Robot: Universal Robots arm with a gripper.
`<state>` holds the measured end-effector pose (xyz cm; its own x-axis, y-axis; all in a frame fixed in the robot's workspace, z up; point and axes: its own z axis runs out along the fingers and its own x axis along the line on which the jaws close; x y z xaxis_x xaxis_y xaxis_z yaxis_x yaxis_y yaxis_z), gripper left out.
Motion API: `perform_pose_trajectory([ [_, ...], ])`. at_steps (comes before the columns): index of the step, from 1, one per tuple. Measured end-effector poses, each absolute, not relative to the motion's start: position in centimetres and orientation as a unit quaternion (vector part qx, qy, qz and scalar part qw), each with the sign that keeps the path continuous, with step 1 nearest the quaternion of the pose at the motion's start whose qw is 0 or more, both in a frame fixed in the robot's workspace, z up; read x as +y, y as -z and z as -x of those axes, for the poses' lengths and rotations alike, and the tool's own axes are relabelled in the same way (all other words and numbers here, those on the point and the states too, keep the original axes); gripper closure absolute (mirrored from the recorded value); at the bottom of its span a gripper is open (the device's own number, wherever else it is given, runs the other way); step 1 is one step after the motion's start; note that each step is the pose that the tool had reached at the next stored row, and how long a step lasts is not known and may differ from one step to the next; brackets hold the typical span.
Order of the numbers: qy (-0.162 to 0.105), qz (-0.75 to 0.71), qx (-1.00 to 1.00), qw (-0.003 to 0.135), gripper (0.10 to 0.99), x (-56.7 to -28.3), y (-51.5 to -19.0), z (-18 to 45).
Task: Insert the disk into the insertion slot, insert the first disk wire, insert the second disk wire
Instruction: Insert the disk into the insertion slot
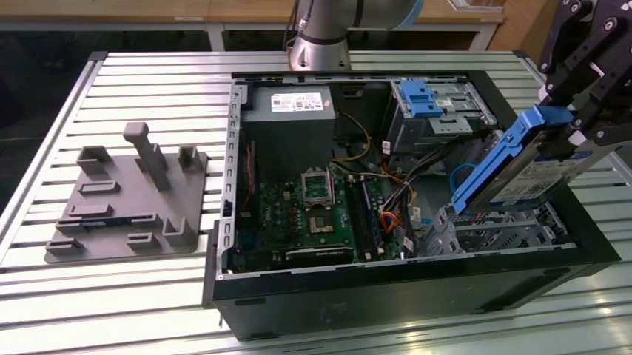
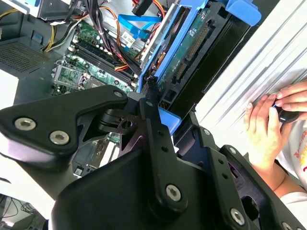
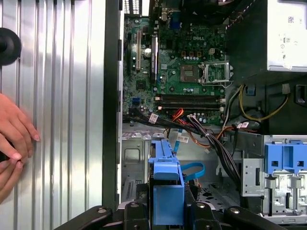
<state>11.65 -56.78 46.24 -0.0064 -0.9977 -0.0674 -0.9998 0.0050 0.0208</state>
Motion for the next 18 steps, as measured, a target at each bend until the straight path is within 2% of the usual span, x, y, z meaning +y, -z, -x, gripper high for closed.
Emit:
perform_pose_trajectory([
  [18,-0.031,0.705,0.709,0.017,0.725,-56.78,-45.46,-11.68],
])
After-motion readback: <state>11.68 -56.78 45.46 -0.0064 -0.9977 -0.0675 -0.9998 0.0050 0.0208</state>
